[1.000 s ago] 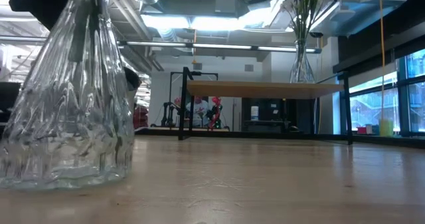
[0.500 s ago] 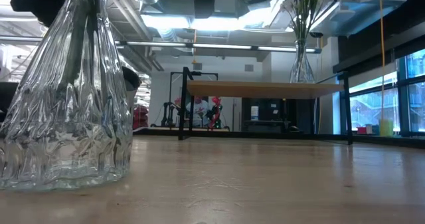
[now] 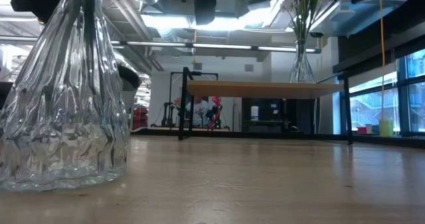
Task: Pick and place flowers into a vace then onto a shelf
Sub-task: Put the white flowers into the transparent vase
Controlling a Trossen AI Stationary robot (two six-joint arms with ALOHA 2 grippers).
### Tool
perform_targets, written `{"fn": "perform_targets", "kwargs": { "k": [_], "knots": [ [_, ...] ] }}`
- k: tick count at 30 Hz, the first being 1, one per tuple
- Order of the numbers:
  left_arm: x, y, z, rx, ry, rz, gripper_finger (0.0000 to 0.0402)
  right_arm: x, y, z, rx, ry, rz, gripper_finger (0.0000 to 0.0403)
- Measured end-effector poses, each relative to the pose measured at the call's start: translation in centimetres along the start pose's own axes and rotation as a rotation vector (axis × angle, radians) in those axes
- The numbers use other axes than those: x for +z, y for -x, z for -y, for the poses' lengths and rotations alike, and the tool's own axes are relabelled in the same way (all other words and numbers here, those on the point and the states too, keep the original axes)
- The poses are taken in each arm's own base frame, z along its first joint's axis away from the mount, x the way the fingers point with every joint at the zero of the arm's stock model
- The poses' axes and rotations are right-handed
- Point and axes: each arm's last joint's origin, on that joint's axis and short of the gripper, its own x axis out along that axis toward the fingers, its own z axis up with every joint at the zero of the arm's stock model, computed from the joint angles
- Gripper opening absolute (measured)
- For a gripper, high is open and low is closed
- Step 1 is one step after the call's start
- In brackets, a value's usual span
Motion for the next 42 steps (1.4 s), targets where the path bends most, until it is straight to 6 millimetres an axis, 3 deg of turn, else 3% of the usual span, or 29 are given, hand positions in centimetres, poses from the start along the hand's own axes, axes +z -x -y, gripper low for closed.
{"fn": "perform_targets", "kwargs": {
  "k": [9,17,23,42],
  "knots": [
    [0.0,0.0,0.0,0.000,0.001,0.000,0.0003,-0.1,0.0,0.0,0.004,0.007,-0.011,0.0138],
    [0.0,0.0,0.0,0.000,0.003,0.002,0.0006,-0.1,0.1,-0.1,-0.004,0.029,-0.012,0.0141],
    [0.0,0.0,0.0,0.001,0.003,0.002,0.0005,0.8,0.9,-0.5,-0.113,0.111,-0.058,0.0141],
    [0.1,0.0,0.0,0.005,0.002,0.026,0.0004,0.7,1.1,-0.6,-0.084,0.089,-0.109,0.0141]
  ]
}}
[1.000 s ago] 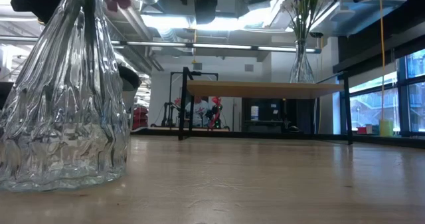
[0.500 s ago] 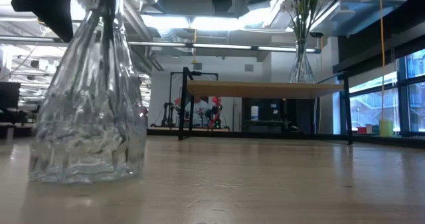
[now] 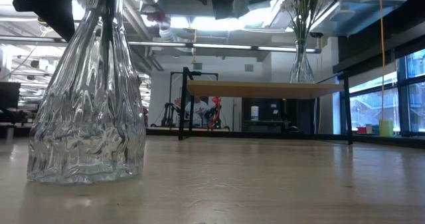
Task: Pick and place flowers into a vace then onto a shelf
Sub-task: Put the white flowers into the transparent vase
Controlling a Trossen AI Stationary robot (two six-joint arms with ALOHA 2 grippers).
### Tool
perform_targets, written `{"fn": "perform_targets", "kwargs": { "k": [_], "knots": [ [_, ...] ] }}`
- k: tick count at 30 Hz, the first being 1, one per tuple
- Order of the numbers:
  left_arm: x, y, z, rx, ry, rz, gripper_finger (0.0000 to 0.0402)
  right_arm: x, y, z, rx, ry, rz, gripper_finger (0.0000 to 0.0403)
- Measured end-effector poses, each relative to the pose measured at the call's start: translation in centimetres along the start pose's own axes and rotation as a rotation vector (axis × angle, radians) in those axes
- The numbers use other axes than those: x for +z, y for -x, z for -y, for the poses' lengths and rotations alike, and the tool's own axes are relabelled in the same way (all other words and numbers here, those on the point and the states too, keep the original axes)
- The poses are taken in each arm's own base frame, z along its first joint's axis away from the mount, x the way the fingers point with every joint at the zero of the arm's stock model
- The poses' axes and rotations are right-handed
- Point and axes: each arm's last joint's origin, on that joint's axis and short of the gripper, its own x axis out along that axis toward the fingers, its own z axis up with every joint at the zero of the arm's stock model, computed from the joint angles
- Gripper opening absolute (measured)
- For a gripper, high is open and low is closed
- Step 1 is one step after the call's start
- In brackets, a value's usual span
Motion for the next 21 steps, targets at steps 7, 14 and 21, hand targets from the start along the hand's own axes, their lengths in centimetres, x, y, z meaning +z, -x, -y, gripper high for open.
{"fn": "perform_targets", "kwargs": {
  "k": [7,14,21],
  "knots": [
    [0.00,0.00,0.00,0.000,-0.001,0.000,0.0006,0.01,0.00,0.01,-0.003,-0.007,0.001,0.0141],
    [0.00,0.00,0.00,0.000,-0.001,0.000,0.0002,0.01,-0.01,-0.11,0.042,-0.026,0.000,0.0147],
    [0.00,0.00,0.00,0.000,0.000,0.000,0.0008,-0.06,0.00,-0.15,0.046,-0.024,-0.005,0.0217]
  ]
}}
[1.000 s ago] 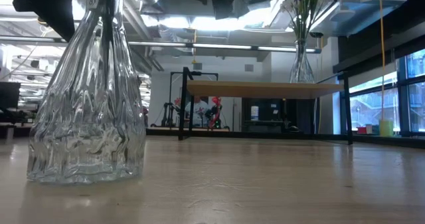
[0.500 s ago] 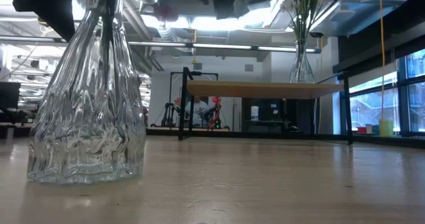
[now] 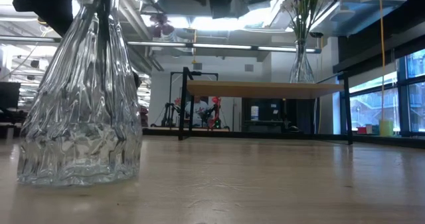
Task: Pick and place flowers into a vace then onto a shelf
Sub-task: Put the white flowers into the transparent vase
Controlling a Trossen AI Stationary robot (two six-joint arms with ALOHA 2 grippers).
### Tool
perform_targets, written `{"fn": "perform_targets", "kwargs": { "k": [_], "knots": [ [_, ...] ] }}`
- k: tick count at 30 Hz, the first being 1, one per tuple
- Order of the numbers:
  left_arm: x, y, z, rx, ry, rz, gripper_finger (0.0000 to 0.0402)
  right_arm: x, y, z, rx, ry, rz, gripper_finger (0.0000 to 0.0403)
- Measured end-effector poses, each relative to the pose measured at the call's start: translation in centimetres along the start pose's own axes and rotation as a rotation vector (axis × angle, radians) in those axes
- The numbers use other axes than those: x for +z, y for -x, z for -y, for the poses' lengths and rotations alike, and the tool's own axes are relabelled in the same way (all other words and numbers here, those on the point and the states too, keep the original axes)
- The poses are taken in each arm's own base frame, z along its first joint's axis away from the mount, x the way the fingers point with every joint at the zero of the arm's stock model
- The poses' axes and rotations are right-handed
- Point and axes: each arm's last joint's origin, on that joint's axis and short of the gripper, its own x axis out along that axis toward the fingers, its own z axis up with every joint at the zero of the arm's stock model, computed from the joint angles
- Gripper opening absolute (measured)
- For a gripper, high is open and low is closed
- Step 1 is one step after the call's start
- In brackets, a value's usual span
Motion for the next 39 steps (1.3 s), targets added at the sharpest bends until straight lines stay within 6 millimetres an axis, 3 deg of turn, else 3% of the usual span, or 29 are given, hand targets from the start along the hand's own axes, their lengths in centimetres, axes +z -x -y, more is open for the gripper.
{"fn": "perform_targets", "kwargs": {
  "k": [8,39],
  "knots": [
    [0.0,0.0,0.0,0.000,0.000,0.000,0.0004,0.6,0.5,0.2,-0.012,0.006,-0.056,0.0268],
    [0.1,0.0,0.2,-0.014,0.008,0.025,0.0004,2.4,2.6,1.0,0.036,-0.058,-0.226,0.0267]
  ]
}}
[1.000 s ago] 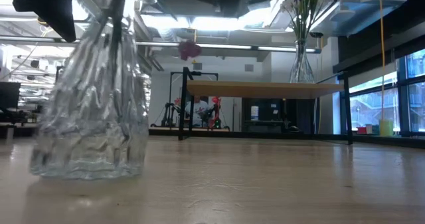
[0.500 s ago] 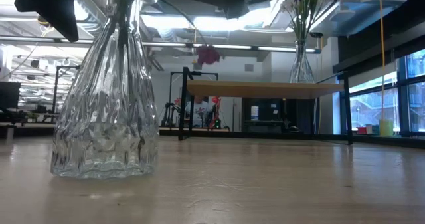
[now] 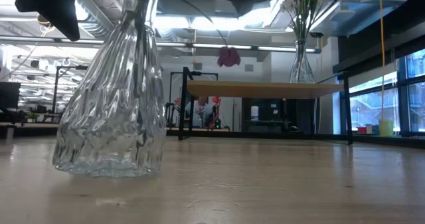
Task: Pick and place flowers into a vace then onto a shelf
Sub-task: Put the white flowers into the transparent vase
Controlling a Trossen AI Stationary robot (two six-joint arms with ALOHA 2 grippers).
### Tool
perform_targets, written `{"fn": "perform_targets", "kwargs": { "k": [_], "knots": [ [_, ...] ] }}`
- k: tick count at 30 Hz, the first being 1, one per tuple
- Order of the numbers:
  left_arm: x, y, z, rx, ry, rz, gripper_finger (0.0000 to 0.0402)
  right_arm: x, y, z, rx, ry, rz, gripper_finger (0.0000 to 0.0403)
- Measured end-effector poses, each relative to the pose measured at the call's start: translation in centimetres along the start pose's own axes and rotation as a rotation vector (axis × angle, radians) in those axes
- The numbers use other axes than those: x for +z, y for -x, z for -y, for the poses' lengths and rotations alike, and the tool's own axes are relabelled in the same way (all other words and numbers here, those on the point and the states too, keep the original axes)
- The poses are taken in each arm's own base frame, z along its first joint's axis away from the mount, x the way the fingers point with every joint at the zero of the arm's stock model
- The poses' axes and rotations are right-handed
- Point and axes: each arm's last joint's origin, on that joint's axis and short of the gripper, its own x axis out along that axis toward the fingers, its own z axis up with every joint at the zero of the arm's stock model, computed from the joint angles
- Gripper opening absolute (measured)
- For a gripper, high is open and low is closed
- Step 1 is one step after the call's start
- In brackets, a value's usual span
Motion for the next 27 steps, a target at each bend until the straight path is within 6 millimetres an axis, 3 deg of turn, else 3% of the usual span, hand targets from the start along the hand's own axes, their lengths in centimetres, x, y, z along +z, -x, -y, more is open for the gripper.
{"fn": "perform_targets", "kwargs": {
  "k": [10,21,27],
  "knots": [
    [0.0,0.0,0.0,-0.002,0.000,0.000,0.0004,0.0,0.0,-0.1,0.025,-0.018,-0.017,0.0267],
    [0.0,0.0,0.0,-0.002,-0.034,0.000,0.0004,2.2,0.4,-0.5,-0.002,0.100,-0.165,0.0267],
    [0.0,0.0,0.0,-0.002,-0.034,0.000,0.0004,2.9,0.4,-0.4,0.000,0.099,-0.164,0.0267]
  ]
}}
